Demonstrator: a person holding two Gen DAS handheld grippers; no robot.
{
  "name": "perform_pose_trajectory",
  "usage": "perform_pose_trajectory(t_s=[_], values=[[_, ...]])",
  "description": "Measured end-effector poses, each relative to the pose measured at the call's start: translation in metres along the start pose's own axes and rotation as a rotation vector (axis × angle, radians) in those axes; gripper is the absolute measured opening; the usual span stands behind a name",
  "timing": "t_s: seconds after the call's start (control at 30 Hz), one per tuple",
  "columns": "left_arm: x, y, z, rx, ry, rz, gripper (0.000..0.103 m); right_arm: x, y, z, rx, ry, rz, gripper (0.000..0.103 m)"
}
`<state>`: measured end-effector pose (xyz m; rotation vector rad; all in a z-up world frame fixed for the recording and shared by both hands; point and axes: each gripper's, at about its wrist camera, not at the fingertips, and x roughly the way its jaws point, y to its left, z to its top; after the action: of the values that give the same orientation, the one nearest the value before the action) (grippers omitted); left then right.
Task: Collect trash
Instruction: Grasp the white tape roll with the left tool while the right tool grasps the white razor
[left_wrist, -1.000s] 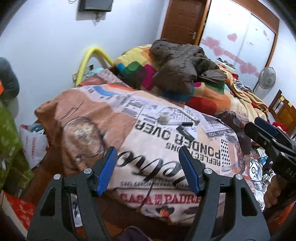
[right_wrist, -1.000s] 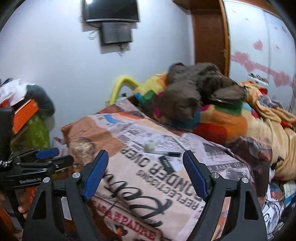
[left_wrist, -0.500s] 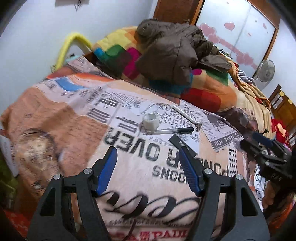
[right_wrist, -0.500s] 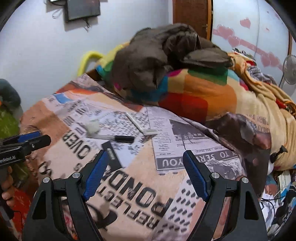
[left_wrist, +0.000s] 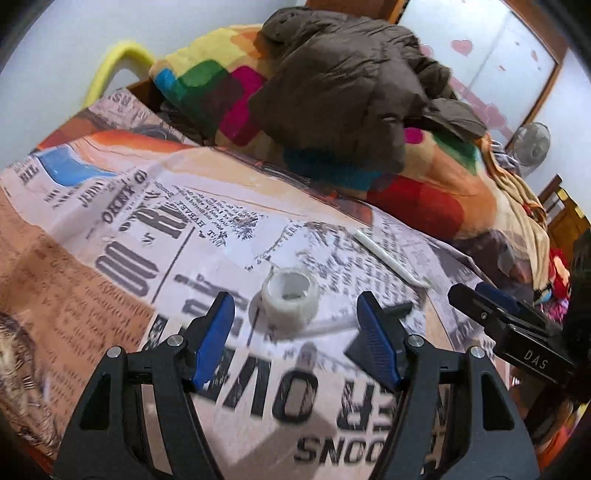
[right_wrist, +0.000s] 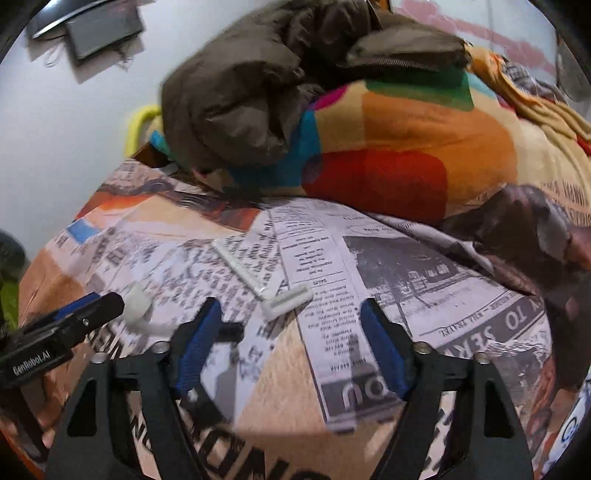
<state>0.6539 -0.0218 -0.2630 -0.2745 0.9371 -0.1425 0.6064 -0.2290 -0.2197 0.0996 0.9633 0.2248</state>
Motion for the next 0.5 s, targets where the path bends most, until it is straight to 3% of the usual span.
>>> perform_pose_trajectory(t_s=[0.07, 0.17, 0.27, 0.5], values=[[0.009, 0.000, 0.002, -0.006, -0.003, 0.041, 0.068, 0.010, -0.001, 0.002, 0.031, 0.039, 0.004, 0.054], [0.025, -0.002, 0.003, -0.002, 0.053, 0.033, 0.068, 0.023, 0.001, 0.002, 0.048, 0.084, -0.002, 0.038], [0.033, -0.005, 0.000, 0.019, 0.069, 0.051, 0.068, 0.021, 0.008, -0.001, 0.005, 0.056, -0.026, 0.025], [0.038, -0.012, -0.003, 0.052, 0.036, 0.103, 0.068, 0.018, 0.010, -0.009, -0.059, 0.020, -0.056, 0.017]])
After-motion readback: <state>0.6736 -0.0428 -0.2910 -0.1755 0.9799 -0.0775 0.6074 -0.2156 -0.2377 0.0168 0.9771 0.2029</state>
